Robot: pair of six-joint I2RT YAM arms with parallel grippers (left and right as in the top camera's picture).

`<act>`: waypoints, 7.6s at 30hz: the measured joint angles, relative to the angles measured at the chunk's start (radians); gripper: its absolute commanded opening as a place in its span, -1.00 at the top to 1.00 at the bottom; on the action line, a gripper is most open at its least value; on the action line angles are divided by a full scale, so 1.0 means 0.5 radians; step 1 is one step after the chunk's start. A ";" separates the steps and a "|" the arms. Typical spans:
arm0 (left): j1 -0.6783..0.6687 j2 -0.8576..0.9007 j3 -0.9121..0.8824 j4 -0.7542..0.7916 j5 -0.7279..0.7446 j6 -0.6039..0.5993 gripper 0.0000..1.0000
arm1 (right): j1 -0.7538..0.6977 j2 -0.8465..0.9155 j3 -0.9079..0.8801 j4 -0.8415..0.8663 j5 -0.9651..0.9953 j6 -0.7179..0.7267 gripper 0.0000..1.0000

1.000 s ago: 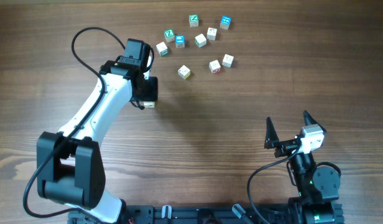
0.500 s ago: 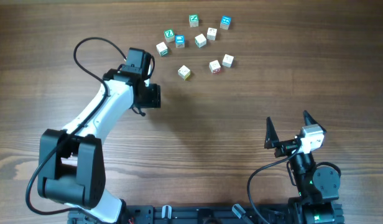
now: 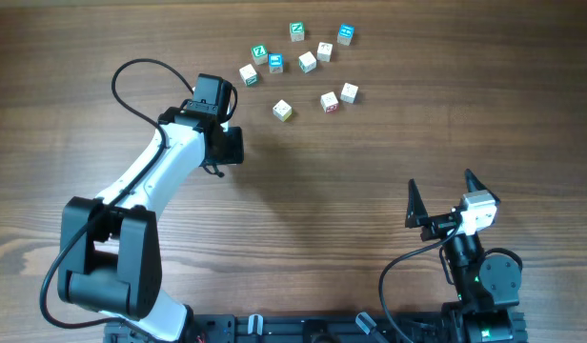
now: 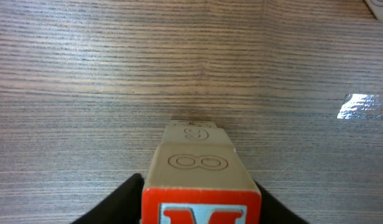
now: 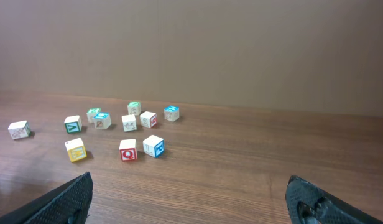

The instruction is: Form a tower

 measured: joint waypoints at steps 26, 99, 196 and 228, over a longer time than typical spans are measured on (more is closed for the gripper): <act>0.000 0.000 0.000 -0.024 0.000 -0.008 0.05 | 0.000 0.000 0.000 0.000 0.001 0.000 -0.99; 0.000 0.000 -0.001 -0.008 0.014 -0.097 0.31 | 0.000 0.000 0.000 0.000 0.000 0.000 -0.99; 0.000 -0.002 0.048 0.002 0.018 0.142 -0.19 | 0.000 0.000 0.000 0.000 0.000 -0.001 -0.99; 0.000 -0.114 0.063 -0.032 0.006 0.022 0.27 | 0.000 0.000 0.000 0.000 0.001 0.000 -1.00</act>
